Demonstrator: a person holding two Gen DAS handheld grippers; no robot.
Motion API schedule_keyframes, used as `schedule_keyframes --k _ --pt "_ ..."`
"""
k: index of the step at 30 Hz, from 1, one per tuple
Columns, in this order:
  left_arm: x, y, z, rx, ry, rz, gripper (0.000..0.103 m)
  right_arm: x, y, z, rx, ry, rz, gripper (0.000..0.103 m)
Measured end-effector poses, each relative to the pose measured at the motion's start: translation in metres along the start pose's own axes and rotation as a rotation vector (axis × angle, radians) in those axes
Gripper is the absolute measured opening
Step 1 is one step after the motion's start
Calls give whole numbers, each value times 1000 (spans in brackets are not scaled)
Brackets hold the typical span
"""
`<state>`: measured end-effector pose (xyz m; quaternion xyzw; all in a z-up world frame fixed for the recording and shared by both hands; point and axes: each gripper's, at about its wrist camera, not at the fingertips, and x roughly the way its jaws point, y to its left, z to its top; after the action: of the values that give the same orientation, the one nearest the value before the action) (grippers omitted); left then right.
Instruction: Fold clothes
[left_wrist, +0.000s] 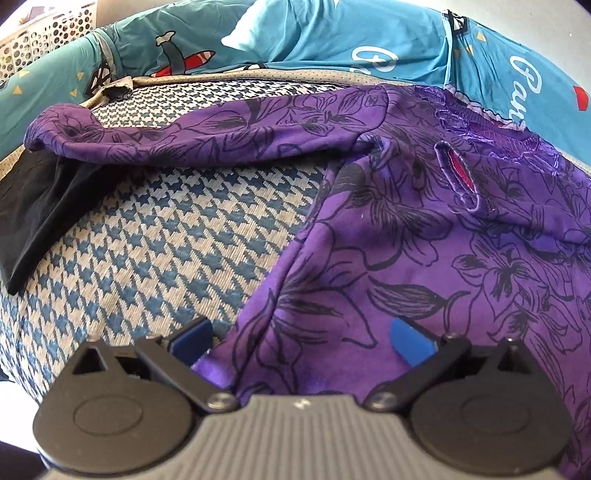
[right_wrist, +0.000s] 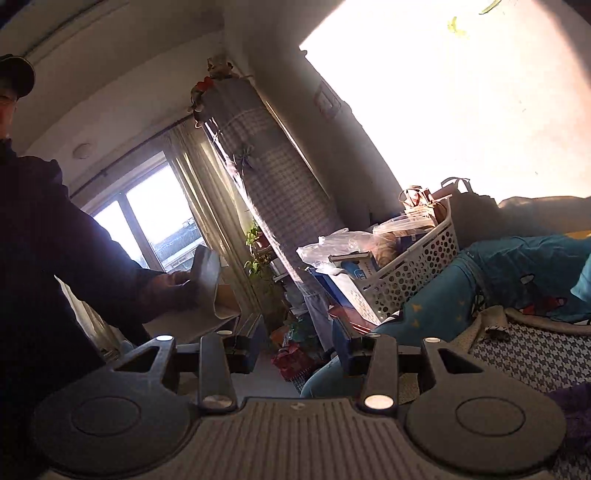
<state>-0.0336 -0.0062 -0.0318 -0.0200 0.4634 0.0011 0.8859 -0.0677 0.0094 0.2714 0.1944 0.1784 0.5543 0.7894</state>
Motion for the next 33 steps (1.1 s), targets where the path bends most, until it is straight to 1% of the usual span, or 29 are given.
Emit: schedule_keyframes --k 3,4,6,8,10,11,13,17,28,33 --pt "0 2 1 -8 2 -6 103 7 15 9 -5 -20 81 42" --pt "0 3 1 -11 2 -8 103 12 21 9 -7 -15 99 43" --pt "0 4 1 -13 4 -8 103 26 28 6 -15 3 87 46" --pt "1 5 1 -13 5 -9 103 38 32 2 -10 23 111 46" --pt "0 6 1 -18 6 -13 103 45 39 -2 -12 38 117 46" --pt "0 6 1 -21 6 -15 103 49 43 -4 -14 44 118 46" --pt "0 7 1 -25 8 -18 103 54 46 -7 -40 47 80 46" --pt "1 7 0 -23 8 -16 103 63 47 -17 -23 91 101 46" --pt "1 8 1 -30 9 -13 103 81 38 -29 -12 119 43 47" --pt "1 7 0 -27 8 -9 103 84 35 -31 11 129 46 48"
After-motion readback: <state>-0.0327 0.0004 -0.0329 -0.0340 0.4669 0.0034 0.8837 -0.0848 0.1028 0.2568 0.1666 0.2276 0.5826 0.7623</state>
